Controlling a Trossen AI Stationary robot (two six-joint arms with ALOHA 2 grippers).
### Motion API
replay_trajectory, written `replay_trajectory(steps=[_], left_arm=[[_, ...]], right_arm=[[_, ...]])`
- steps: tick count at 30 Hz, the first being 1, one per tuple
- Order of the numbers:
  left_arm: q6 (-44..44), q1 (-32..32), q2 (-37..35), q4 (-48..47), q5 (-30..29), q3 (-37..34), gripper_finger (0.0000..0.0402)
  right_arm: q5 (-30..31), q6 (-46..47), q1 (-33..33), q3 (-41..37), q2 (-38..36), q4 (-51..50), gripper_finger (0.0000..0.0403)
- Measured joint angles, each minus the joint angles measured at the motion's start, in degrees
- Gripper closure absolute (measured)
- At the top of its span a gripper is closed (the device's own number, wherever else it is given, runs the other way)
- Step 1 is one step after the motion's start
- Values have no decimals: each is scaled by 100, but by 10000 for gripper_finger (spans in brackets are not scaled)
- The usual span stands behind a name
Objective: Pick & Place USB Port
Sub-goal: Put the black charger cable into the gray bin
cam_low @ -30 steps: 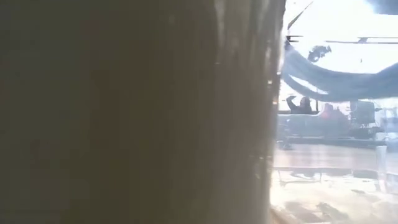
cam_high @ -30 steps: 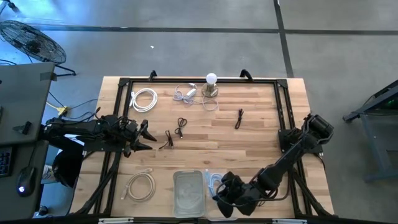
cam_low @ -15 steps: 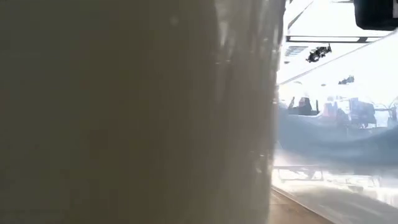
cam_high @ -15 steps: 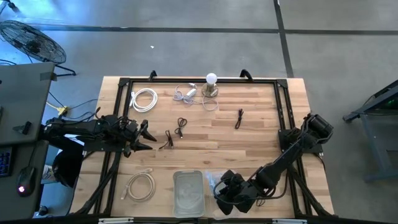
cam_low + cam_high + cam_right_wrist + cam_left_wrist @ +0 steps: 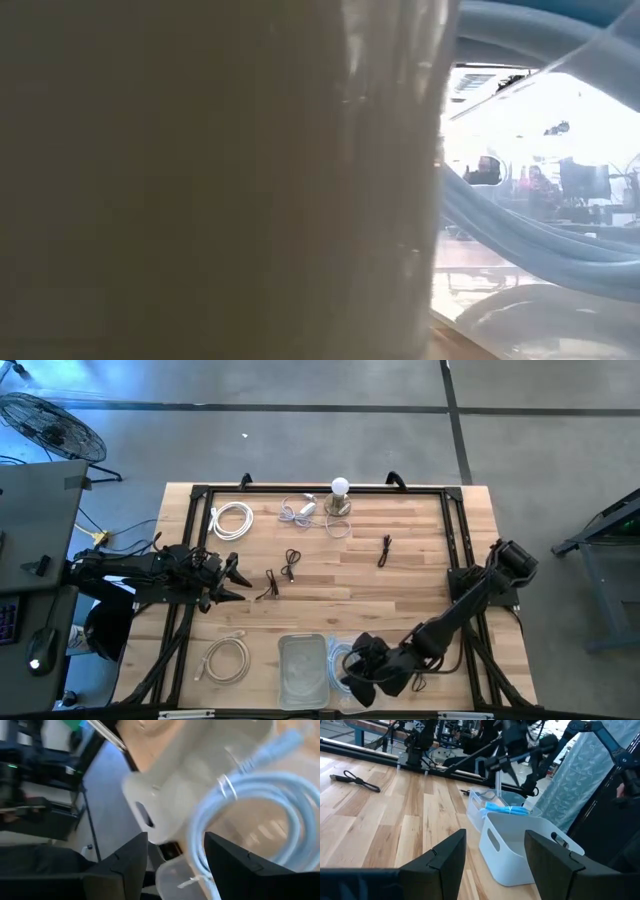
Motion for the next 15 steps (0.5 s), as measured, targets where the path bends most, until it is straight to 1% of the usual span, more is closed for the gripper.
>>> replay_trajectory(steps=[3, 6, 8, 11, 15], left_arm=[[-33, 0, 2, 1, 0, 0, 204], [-94, 0, 2, 3, 0, -2, 204], [-129, 0, 0, 5, 2, -2, 204], [-131, 2, 0, 7, -2, -2, 204], [-133, 1, 2, 9, -7, -4, 204]], right_arm=[[107, -484, -78, 0, -227, 271, 215], [289, -1231, -155, 2, -574, 793, 215], [365, -1720, -193, 4, -863, 971, 216], [673, -2202, -214, 7, -1340, 871, 225], [1108, -2545, -130, 13, -1952, 246, 252]])
